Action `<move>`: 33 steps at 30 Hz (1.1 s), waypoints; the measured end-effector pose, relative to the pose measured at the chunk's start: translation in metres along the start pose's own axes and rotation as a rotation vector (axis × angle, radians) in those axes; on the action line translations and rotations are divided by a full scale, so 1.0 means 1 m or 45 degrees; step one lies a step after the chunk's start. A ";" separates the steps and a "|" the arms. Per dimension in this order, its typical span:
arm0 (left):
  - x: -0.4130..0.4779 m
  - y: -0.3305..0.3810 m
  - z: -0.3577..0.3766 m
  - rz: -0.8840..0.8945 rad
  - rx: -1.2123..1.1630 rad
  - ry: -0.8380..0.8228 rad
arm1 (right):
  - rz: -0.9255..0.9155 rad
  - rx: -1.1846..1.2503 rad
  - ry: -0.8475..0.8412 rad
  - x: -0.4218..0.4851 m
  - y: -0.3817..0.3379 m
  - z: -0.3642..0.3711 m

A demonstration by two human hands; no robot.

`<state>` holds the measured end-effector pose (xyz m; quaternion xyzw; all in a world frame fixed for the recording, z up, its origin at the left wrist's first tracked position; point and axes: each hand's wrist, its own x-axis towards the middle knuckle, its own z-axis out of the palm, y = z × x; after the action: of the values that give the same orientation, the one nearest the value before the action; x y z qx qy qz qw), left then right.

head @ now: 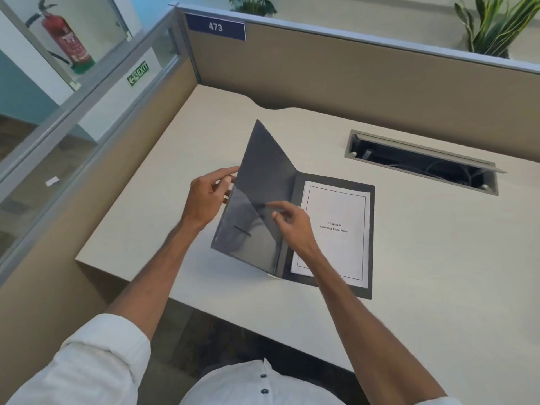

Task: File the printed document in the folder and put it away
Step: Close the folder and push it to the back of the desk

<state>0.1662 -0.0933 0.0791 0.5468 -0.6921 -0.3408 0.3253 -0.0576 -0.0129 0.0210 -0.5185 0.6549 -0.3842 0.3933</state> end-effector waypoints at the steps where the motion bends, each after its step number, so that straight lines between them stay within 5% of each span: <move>1: -0.002 0.006 0.005 0.016 -0.054 -0.049 | -0.007 0.080 0.036 0.000 -0.003 -0.005; 13: -0.047 0.053 0.139 0.382 0.156 -0.498 | 0.112 0.546 0.421 -0.022 -0.006 -0.099; 24: -0.072 0.043 0.217 0.128 0.595 -0.693 | 0.567 0.185 0.614 -0.052 0.069 -0.168; 33: -0.075 0.020 0.220 0.104 0.774 -0.843 | 0.614 -0.218 0.499 -0.070 0.102 -0.142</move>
<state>-0.0115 0.0085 -0.0326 0.4512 -0.8486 -0.2655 -0.0757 -0.2152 0.0869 -0.0080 -0.2955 0.8522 -0.3159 0.2943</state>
